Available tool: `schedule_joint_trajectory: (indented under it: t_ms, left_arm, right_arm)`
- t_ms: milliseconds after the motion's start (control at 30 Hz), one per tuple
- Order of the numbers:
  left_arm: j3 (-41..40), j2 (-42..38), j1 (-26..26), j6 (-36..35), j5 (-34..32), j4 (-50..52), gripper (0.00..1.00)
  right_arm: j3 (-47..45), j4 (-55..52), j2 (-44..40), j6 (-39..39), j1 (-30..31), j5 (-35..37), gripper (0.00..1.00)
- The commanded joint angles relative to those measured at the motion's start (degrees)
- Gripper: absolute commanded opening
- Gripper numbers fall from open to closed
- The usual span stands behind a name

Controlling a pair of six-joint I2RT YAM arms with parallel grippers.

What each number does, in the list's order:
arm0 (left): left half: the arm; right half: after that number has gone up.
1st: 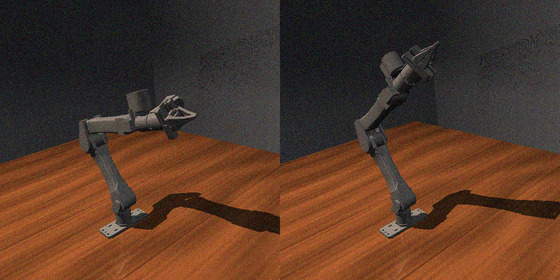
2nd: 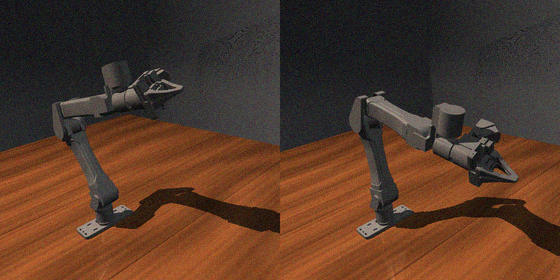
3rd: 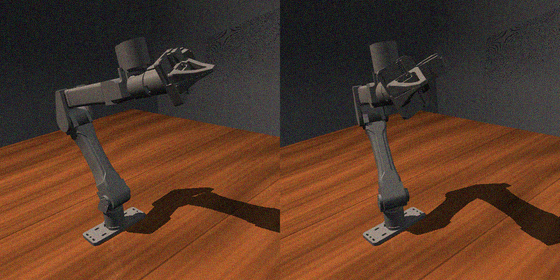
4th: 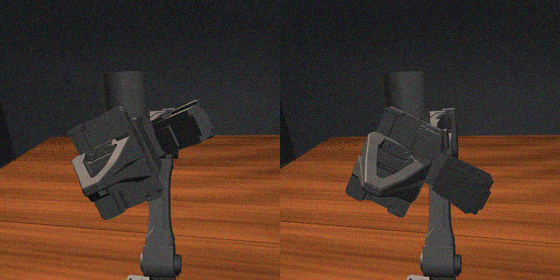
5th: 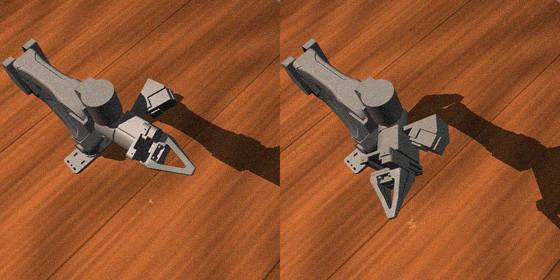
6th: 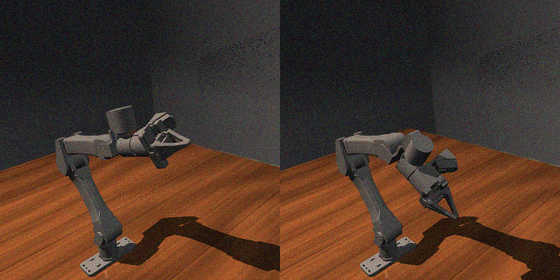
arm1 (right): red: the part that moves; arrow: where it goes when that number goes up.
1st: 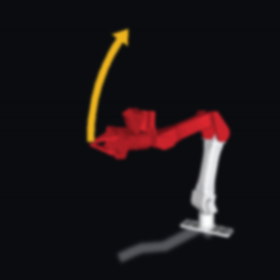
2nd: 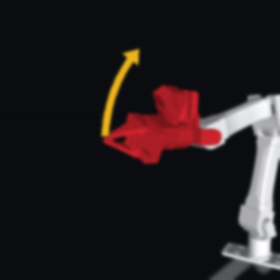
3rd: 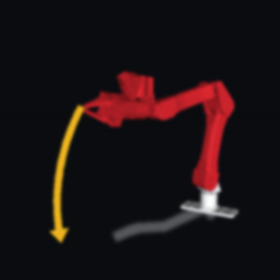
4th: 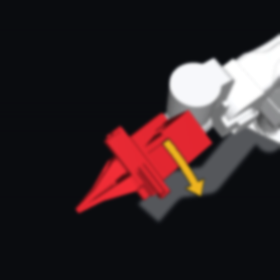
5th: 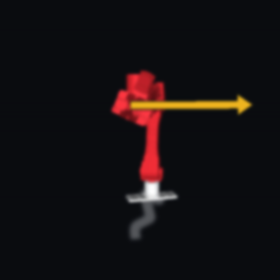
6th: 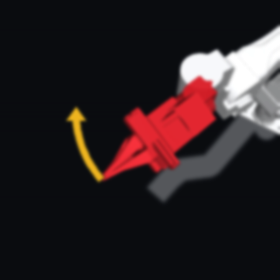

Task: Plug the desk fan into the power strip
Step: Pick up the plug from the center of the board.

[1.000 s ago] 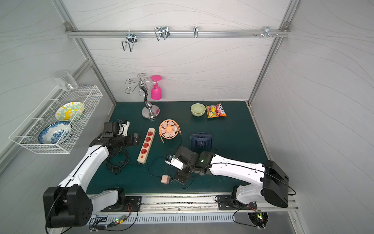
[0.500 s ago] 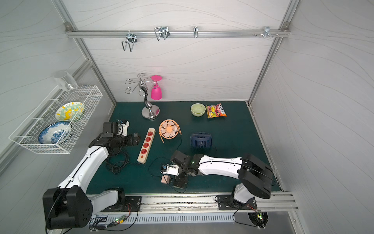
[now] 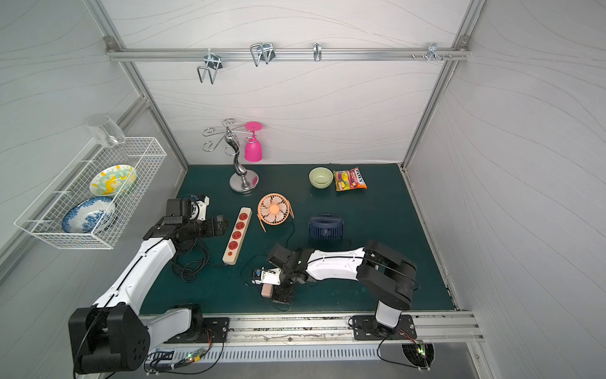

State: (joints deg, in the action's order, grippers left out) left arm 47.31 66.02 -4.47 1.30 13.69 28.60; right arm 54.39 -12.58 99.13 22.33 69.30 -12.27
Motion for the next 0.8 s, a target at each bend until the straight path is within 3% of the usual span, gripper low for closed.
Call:
schedule_joint_trajectory:
  t_ms: [0,100,467,667,767]
  left_arm:
    - [0.5,-0.9,-0.3,0.3,0.7,-1.4,1.00]
    - [-0.1,-0.7,-0.3,0.3,0.4,-2.4,1.00]
    - [0.6,-0.6,-0.3,0.4,2.1,-1.7,1.00]
    - [1.5,-0.6,-0.3,-1.0,3.1,-1.4,1.00]
    - [3.6,-0.5,-0.4,-3.9,6.6,2.2,0.92]
  right_arm:
    - [1.9,0.5,2.0,0.2,0.5,-2.0,0.85]
    - [2.1,1.4,3.4,0.1,0.7,-2.1,0.81]
    - [3.1,-0.5,5.0,0.5,0.0,-1.5,0.47]
    - [2.9,0.1,3.9,-0.3,-0.6,-2.1,0.24]
    - [3.4,-1.4,2.3,0.6,-1.2,-1.7,0.18]
